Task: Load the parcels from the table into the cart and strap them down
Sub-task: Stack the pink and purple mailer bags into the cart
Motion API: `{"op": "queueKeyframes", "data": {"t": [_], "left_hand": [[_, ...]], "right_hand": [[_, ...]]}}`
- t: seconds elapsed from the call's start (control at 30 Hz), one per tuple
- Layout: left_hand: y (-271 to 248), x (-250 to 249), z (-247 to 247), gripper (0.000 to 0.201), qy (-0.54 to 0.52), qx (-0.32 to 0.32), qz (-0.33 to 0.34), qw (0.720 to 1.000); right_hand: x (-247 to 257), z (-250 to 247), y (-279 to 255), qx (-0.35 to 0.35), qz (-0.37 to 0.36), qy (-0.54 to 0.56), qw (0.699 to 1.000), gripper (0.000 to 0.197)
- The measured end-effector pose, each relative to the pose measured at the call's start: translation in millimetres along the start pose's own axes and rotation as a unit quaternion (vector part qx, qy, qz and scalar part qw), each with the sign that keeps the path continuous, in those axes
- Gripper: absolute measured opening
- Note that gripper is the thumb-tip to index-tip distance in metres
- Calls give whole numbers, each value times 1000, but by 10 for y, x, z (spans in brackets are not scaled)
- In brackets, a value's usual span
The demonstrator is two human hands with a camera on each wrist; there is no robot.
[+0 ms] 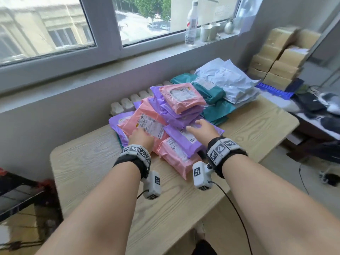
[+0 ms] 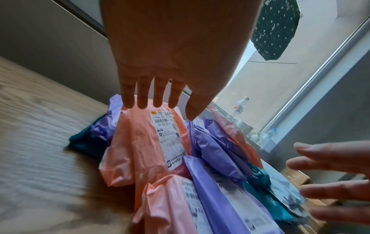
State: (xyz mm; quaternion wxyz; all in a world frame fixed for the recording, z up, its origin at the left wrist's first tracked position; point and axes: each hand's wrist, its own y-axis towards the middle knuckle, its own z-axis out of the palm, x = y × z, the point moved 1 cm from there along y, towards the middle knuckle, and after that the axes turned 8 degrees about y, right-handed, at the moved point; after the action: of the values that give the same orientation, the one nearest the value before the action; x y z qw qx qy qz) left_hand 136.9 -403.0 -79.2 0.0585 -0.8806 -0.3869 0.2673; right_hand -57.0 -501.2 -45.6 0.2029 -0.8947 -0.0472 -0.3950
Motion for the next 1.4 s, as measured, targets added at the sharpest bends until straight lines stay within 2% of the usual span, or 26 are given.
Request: {"op": "queueKeyframes", "data": {"t": [0.13,0.23,0.3,0.37,0.47,0.67,0.87,1.0,1.4], "left_hand": [[388,-151,35,57,5,-43,-34,998],[595,-284,25,56,29,-108,-30,993],[714,-371,10,58,67,-126,-37,989],[852,-407,13,65,107,-112,-65,986],[1098,-355,51,78,111,-78,-123,983],[1401,-170,105,91,143,-12,-192,971],[1533,41,355,86,120,57,-180,975],[1471,127,492,76,106,34,-181,977],[832,617,523,80,92,25,-169,981]], "right_hand": [[220,-75,660,2,-54,-24,998,58],[407,-100,1101,16,-85,-47,995,67],[515,-100,1375,11,-104,-88,991,70],[608,-88,1607,10,-119,-111,987,68],[711,-42,1905,20,-137,-124,983,65],[787,237,2281,59,-112,-163,978,93],[623,426,2371,95,-104,-188,972,86],[509,522,2321,105,-113,-177,972,93],[264,880,1595,154,-111,-202,961,94]]}}
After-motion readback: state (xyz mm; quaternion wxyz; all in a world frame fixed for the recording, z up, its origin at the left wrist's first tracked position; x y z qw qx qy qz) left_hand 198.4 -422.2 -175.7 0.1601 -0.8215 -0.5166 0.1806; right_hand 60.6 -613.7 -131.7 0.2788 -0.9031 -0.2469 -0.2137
